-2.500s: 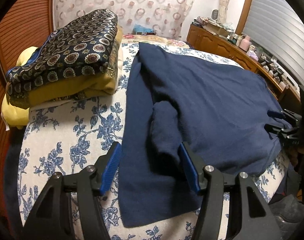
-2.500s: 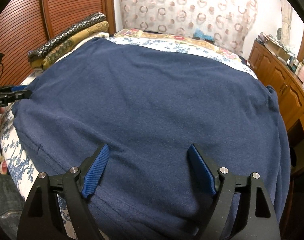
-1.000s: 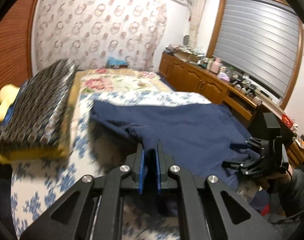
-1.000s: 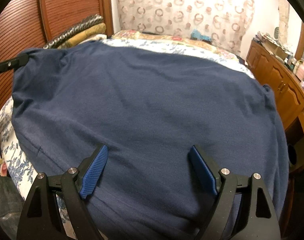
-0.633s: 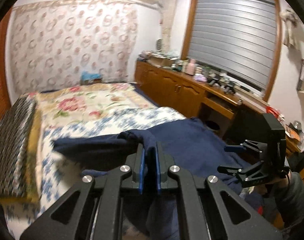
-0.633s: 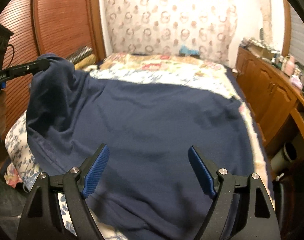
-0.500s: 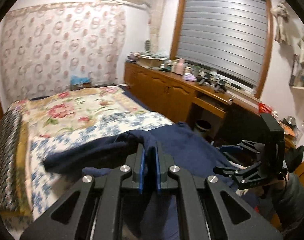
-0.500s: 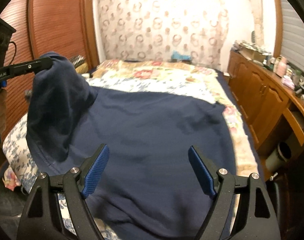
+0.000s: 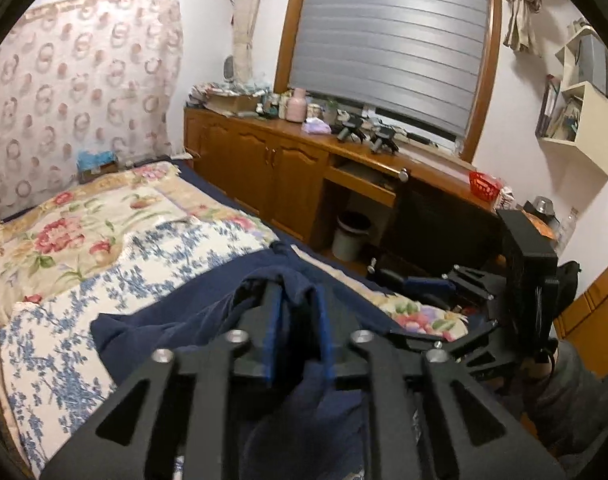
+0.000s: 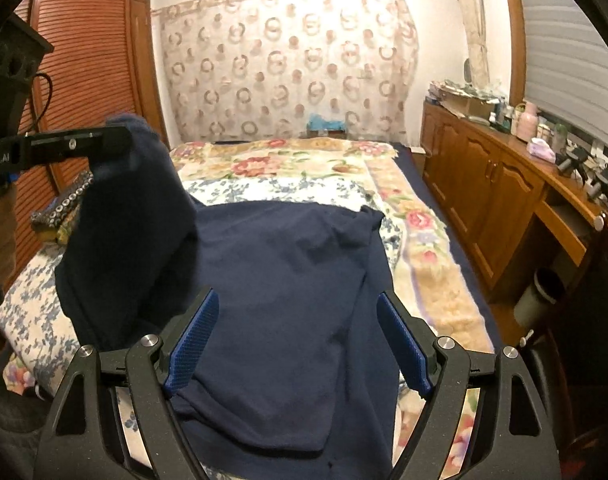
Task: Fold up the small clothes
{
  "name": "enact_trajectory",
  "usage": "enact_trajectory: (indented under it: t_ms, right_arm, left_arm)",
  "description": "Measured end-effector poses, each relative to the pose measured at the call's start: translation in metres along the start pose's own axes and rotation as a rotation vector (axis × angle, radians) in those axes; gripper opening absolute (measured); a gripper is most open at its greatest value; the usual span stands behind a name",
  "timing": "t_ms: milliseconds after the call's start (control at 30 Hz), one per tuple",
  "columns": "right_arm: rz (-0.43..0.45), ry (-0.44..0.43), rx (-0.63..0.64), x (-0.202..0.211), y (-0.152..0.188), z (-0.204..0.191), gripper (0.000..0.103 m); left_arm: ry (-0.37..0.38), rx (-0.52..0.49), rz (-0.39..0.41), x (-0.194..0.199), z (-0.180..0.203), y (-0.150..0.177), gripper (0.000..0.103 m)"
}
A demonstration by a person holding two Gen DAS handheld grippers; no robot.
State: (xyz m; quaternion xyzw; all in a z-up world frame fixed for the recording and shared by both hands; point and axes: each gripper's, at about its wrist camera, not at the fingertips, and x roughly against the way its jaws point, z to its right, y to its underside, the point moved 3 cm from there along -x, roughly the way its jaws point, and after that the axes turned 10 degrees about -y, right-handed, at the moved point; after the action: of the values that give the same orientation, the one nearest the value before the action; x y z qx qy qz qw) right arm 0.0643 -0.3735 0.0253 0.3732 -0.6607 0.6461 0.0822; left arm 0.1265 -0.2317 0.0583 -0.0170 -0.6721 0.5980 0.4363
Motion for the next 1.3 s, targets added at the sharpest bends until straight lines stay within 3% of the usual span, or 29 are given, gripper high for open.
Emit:
enact_trajectory:
  t_ms: [67,200,633,800,1133,1233,1300]
  right_arm:
    - [-0.009,-0.002,-0.005,-0.004,0.001,0.001,0.083]
    - [-0.020,-0.014,-0.008,-0.011,0.002,-0.002,0.083]
    - [-0.056,-0.066,0.005,-0.054,-0.009,-0.010,0.083]
    - [-0.067,-0.063,0.016,-0.063,-0.013,-0.013,0.083]
    - [-0.185,-0.075,-0.038,-0.097,0.004,0.003,0.083]
    - [-0.206,-0.122,-0.038,-0.101,0.009,0.000,0.059]
    - [-0.206,-0.159,-0.016,-0.100,0.011,-0.007,0.034]
  left_arm:
    - [-0.019,-0.013,-0.002,0.001,-0.003,0.007,0.043]
    - [-0.053,0.000,0.007,0.009,-0.012,0.012,0.056]
    - [-0.231,0.096,-0.032,0.018,-0.083,0.072,0.057]
    - [-0.253,0.131,-0.064,0.013,-0.101,0.094,0.057]
    - [-0.258,0.165,-0.112,0.000,-0.113,0.117,0.057]
    - [-0.256,0.175,-0.115,-0.001,-0.113,0.120,0.057]
    - [-0.254,0.180,-0.117,-0.002,-0.114,0.121,0.057]
